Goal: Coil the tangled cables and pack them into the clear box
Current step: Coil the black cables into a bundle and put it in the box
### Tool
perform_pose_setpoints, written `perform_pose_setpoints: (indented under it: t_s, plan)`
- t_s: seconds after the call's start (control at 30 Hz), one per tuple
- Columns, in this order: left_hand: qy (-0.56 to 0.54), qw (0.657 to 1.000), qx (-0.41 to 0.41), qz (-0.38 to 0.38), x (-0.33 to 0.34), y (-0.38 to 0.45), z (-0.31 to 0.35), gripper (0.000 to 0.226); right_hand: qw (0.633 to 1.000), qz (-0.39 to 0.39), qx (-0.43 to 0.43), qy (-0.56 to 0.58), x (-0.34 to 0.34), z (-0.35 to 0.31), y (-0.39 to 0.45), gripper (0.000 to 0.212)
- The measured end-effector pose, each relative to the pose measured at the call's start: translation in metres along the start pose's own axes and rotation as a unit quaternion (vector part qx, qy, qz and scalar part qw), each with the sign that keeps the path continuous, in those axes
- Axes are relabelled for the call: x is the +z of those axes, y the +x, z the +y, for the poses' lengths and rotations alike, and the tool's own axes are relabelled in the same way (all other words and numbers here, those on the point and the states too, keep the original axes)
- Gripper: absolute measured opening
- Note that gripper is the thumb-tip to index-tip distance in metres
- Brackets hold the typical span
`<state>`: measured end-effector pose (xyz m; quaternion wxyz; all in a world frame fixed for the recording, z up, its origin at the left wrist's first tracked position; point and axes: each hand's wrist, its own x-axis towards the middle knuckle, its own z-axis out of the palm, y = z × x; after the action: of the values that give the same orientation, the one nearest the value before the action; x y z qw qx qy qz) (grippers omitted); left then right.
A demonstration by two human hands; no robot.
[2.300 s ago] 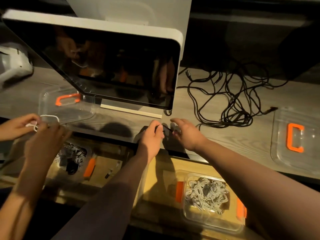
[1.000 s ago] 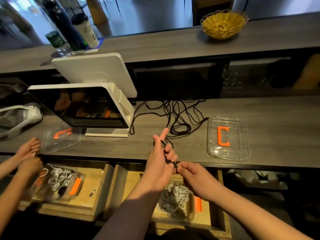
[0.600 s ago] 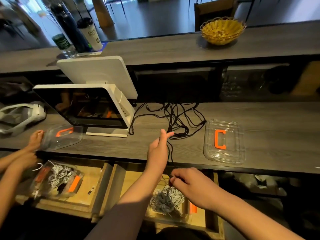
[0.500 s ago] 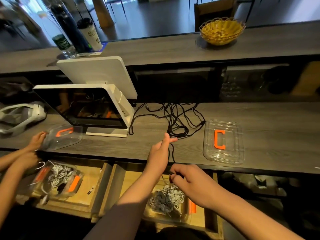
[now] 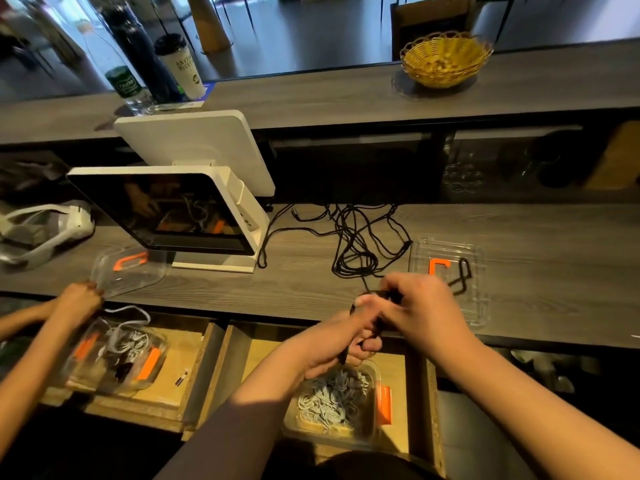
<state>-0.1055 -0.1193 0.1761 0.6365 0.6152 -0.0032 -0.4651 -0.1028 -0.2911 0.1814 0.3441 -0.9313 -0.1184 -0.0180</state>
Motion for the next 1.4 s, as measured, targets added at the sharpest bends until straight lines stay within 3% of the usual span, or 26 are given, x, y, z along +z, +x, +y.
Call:
perform_pose_setpoints:
  t_s: [0.1, 0.17, 0.3, 0.37, 0.47, 0.57, 0.73, 0.83, 0.97, 1.1, 1.2, 1.4]
  plan:
    - [0.253, 0.967, 0.003, 0.029, -0.007, -0.004, 0.005, 0.044, 1.000, -0.007, -0.003, -0.018, -0.006, 0.001, 0.006, 0.059]
    - [0.290, 0.956, 0.002, 0.046, -0.012, -0.005, 0.005, 0.048, 1.000, -0.008, -0.011, -0.019, -0.006, -0.001, 0.007, 0.052]
    - [0.153, 0.986, -0.008, 0.070, -0.013, -0.006, 0.000, 0.044, 1.000, -0.021, -0.009, -0.021, -0.007, 0.000, 0.009, 0.039]
    - [0.126, 0.986, 0.015, 0.103, -0.015, -0.007, -0.004, 0.046, 0.999, -0.028, -0.003, -0.024, -0.006, 0.002, 0.010, 0.041]
    - [-0.014, 0.987, 0.070, 0.146, -0.013, -0.010, -0.007, 0.045, 0.999, -0.036, 0.016, -0.023, -0.006, 0.006, 0.008, 0.043]
    - [-0.154, 0.963, 0.121, 0.182, -0.013, -0.012, -0.008, 0.045, 0.997, -0.070, 0.040, 0.011, -0.002, 0.011, 0.003, 0.035]
    - [-0.343, 0.902, 0.184, 0.186, -0.019, -0.013, -0.005, 0.046, 0.975, -0.103, 0.096, 0.172, 0.009, 0.019, -0.005, 0.031]
    - [-0.367, 0.888, 0.200, 0.191, -0.020, -0.009, -0.007, 0.047, 0.955, -0.140, 0.114, 0.235, 0.020, 0.022, -0.013, 0.029]
    - [-0.348, 0.893, 0.197, 0.205, -0.016, -0.002, -0.010, 0.050, 0.936, -0.176, 0.157, 0.261, 0.032, 0.024, -0.023, 0.029]
    - [-0.414, 0.849, 0.224, 0.240, -0.022, 0.007, -0.001, 0.047, 0.907, -0.233, 0.176, 0.303, 0.032, 0.021, -0.024, 0.034]
    - [-0.425, 0.830, 0.233, 0.275, -0.029, 0.014, 0.006, 0.051, 0.904, -0.258, 0.161, 0.299, 0.035, 0.016, -0.031, 0.034]
    - [-0.327, 0.859, 0.234, 0.316, -0.031, 0.019, 0.008, 0.046, 0.927, -0.251, 0.118, 0.252, 0.039, -0.001, -0.037, 0.025]
